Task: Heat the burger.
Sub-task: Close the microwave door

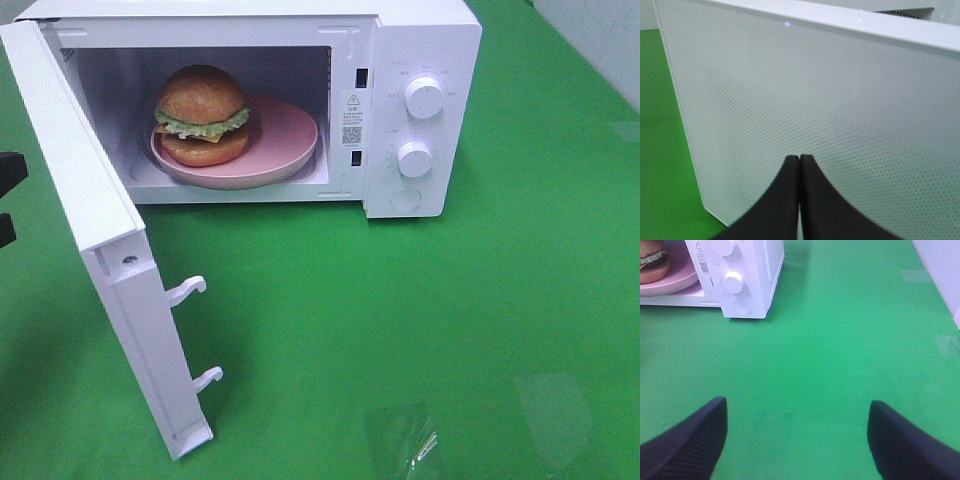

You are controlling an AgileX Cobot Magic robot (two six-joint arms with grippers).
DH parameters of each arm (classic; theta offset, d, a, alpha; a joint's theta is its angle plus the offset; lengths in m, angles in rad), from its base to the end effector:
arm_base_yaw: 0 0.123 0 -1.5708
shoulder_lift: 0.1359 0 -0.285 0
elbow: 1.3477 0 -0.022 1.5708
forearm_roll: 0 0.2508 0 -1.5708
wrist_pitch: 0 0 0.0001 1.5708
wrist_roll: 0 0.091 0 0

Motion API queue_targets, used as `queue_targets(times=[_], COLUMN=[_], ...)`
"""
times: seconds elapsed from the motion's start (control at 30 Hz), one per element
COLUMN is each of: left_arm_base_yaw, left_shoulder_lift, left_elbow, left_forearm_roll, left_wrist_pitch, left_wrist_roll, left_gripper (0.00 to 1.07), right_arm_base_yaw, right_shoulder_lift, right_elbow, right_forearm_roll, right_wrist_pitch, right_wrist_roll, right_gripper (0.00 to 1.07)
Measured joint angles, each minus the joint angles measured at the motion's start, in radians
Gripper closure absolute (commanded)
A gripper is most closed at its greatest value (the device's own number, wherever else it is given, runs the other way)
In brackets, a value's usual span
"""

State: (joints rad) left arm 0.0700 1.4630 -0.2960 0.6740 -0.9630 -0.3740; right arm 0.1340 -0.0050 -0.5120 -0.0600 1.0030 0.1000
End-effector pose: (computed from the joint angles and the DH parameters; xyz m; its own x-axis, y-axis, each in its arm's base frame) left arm 0.2244 -0.0310 0.1787 -0.2098 0.0317 -0.9772 0.4488 0.8911 -0.0674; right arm -0.0043 -0.0052 0.2855 -0.3891 0.0157 -0.9211 -0.0611 0.9972 0.0428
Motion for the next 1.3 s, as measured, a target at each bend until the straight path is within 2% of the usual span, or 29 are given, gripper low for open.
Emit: queue_targets(times=[0.1,0.13,0.23,0.33,0.47,0.63,0.7,0.77,1.0,1.07,1.1,1.3], left_arm_base_yaw=[-0.009,-0.037,-0.089,-0.104,-0.185,-0.223,-0.242,-0.273,-0.328,-0.38,-0.38,-0.441], left_shoulder_lift=[0.022,0.043,0.075,0.081,0.088,0.089,0.093,0.129,0.185,0.222,0.222,0.291], left_elbow=[-0.005,-0.015,-0.035,-0.04,-0.077,-0.1,-0.12,-0.179,-0.239,-0.292,-0.292,-0.356], left_forearm_roll=[0.011,0.017,-0.023,-0.029,-0.089,-0.121,-0.133,-0.142,-0.156,-0.168,-0.168,-0.251], left_wrist_pitch=[-0.014,-0.018,-0.009,-0.009,0.01,0.035,0.05,0.067,0.093,0.118,0.118,0.136], left_wrist_roll=[-0.006,-0.007,-0.004,0.001,0.04,0.051,0.057,0.06,0.057,0.058,0.058,0.061], left_gripper=[1.07,1.07,1.07,1.07,1.07,1.07,1.07,1.07,1.07,1.07,1.07,1.07], right_arm_base_yaw=[0.0,0.0,0.0,0.0,0.0,0.0,0.0,0.0,0.0,0.0,0.0,0.0], right_shoulder_lift=[0.0,0.0,0.0,0.0,0.0,0.0,0.0,0.0,0.0,0.0,0.0,0.0], right_elbow=[0.0,0.0,0.0,0.0,0.0,0.0,0.0,0.0,0.0,0.0,0.0,0.0], right_forearm_roll=[0.0,0.0,0.0,0.0,0.0,0.0,0.0,0.0,0.0,0.0,0.0,0.0], right_wrist_pitch=[0.0,0.0,0.0,0.0,0.0,0.0,0.0,0.0,0.0,0.0,0.0,0.0], right_wrist_roll=[0.0,0.0,0.0,0.0,0.0,0.0,0.0,0.0,0.0,0.0,0.0,0.0], right_gripper=[0.31,0.31,0.31,0.31,0.31,0.31,0.31,0.31,0.31,0.31,0.31,0.31])
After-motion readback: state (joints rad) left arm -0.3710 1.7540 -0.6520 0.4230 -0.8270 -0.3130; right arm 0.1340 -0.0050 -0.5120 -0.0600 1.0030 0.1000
